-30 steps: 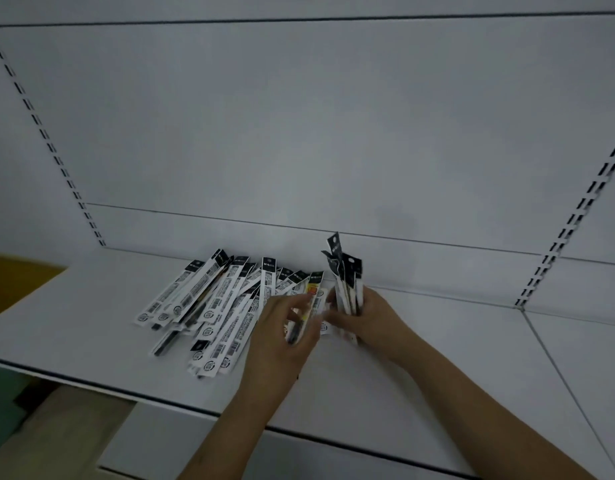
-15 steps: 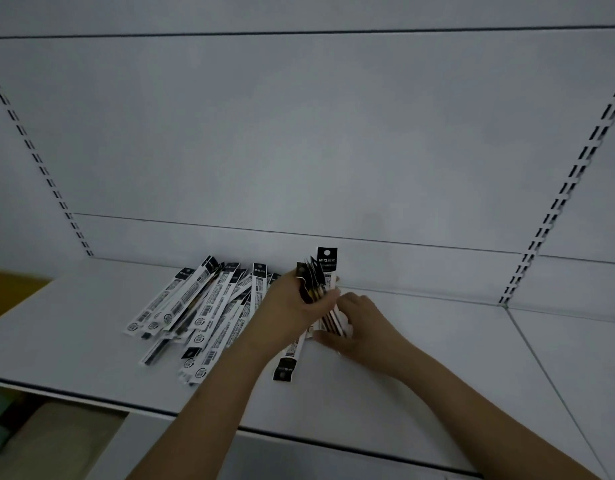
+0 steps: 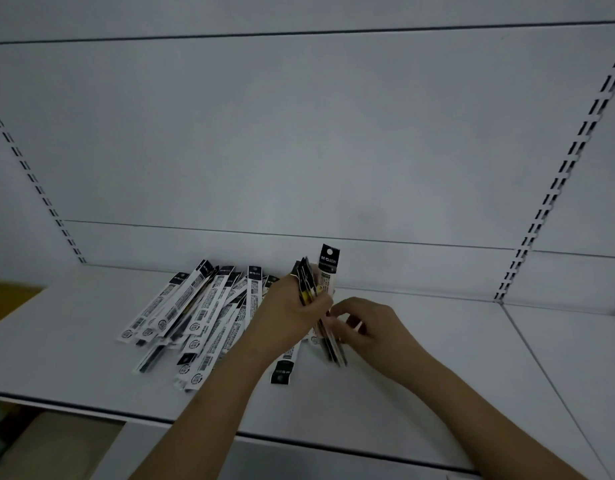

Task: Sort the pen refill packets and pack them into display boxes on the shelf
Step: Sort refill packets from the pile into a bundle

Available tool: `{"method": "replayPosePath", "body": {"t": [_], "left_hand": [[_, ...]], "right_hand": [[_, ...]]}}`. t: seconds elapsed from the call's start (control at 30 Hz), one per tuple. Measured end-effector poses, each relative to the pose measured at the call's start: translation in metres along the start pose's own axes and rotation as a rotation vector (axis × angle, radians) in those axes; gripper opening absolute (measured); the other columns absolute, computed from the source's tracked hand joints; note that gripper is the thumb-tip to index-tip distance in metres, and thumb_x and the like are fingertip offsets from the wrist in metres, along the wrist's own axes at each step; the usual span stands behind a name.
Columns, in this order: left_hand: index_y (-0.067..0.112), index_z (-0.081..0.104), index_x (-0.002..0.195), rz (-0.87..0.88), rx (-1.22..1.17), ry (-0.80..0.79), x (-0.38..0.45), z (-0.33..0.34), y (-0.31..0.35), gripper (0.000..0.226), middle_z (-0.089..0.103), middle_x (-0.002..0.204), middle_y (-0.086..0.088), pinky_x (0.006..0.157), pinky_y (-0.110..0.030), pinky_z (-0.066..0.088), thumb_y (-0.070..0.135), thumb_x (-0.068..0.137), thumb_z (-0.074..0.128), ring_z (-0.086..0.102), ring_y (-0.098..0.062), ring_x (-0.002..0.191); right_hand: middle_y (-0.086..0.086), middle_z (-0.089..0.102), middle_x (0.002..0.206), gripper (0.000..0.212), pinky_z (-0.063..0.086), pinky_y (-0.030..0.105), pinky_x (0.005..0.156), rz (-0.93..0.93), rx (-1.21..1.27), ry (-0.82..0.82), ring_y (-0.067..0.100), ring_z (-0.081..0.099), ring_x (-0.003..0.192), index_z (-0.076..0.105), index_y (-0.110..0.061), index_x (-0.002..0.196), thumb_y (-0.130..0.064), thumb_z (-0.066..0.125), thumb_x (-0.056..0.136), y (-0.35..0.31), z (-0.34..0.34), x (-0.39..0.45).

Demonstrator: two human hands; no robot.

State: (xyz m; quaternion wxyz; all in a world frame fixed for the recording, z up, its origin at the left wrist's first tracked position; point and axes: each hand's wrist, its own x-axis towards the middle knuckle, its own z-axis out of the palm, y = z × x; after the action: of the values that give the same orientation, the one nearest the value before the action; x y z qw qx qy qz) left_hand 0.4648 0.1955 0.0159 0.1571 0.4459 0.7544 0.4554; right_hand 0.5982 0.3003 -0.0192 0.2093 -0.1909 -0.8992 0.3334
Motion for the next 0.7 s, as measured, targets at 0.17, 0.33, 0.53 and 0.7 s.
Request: {"method": "replayPosePath", "body": {"t": [0.17,0.33,0.53,0.7], "left_hand": [[0.018,0.041,0.06,-0.021,-0.004,0.013,-0.002,0.0,0.003,0.034,0.037,0.042,0.01,0.038,-0.012,0.025,0.01,0.087,0.06,0.032,-0.003,0.035],[0.016,0.045,0.06,-0.001,-0.03,0.006,-0.004,0.001,0.001,0.033,0.039,0.039,0.013,0.038,-0.011,0.026,0.009,0.089,0.06,0.033,-0.003,0.035],[0.026,0.067,0.103,0.085,-0.076,0.003,-0.008,-0.003,0.002,0.025,0.073,0.086,0.005,0.063,-0.02,0.054,0.008,0.09,0.057,0.066,-0.008,0.07],[0.027,0.065,0.095,0.118,-0.044,0.008,-0.007,-0.001,0.001,0.018,0.069,0.084,0.012,0.063,-0.014,0.05,0.011,0.09,0.058,0.064,0.001,0.071]], "right_hand": [[-0.01,0.071,0.076,0.026,0.042,0.011,0.056,0.091,0.281,-0.042,0.01,0.066,0.061,0.068,-0.013,0.086,-0.027,0.05,0.101,-0.001,-0.001,0.002],[-0.013,0.071,0.069,0.02,0.042,0.012,0.056,0.142,0.399,0.071,0.008,0.059,0.053,0.075,-0.018,0.081,-0.022,0.061,0.095,0.0,0.0,0.003],[-0.021,0.063,0.071,0.015,0.044,0.017,0.054,0.008,-0.03,0.528,0.007,0.057,0.056,0.065,-0.029,0.074,-0.02,0.07,0.085,-0.006,-0.008,-0.005],[-0.014,0.058,0.08,0.014,0.042,0.02,0.048,-0.135,-0.371,0.556,0.003,0.05,0.057,0.059,-0.023,0.072,-0.019,0.071,0.079,-0.001,-0.007,-0.018]]}}
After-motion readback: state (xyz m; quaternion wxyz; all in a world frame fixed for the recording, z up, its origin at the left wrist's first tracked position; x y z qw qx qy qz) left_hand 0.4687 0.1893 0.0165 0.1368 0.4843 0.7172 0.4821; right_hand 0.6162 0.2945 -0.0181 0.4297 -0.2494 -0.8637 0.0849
